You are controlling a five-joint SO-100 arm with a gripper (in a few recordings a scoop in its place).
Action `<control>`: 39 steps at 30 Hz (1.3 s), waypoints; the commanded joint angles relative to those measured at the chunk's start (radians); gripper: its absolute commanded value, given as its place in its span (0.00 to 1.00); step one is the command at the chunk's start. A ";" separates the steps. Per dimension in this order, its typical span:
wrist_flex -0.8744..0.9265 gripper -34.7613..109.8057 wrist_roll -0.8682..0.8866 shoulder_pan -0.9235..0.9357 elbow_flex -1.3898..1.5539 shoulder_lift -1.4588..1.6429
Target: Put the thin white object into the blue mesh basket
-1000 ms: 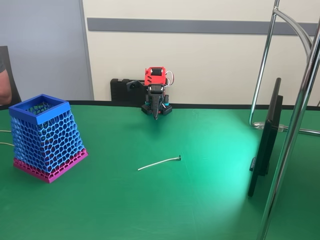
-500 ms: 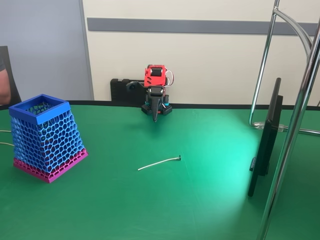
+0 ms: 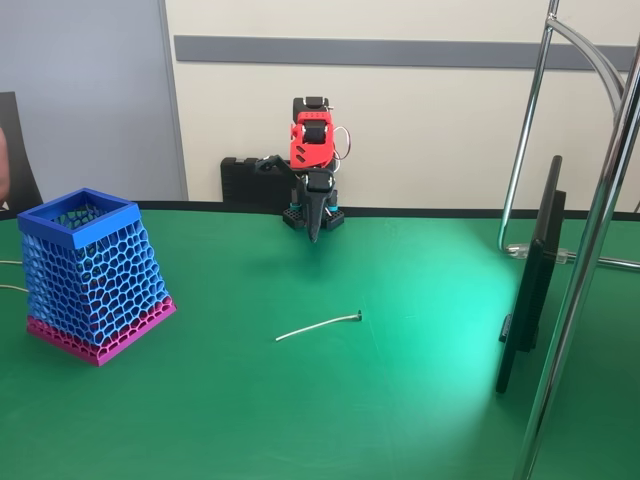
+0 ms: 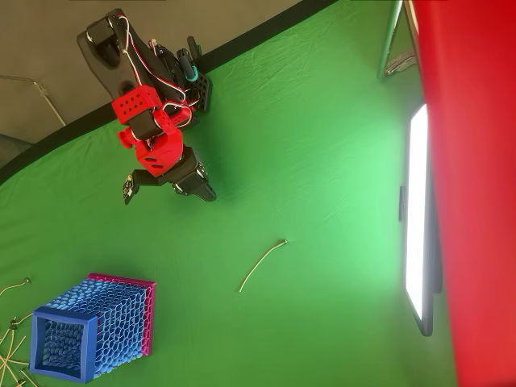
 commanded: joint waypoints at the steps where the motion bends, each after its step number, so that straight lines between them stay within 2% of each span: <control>1: -0.012 0.24 -0.009 -0.006 -0.098 -0.097; 8: 0.074 0.24 -0.020 -0.020 -0.324 -0.362; 20: 0.175 0.25 -0.149 -0.017 -0.684 -0.732; 31: 0.353 0.34 -0.262 -0.023 -1.097 -1.114; 39: 0.454 0.37 -0.272 -0.058 -1.351 -1.333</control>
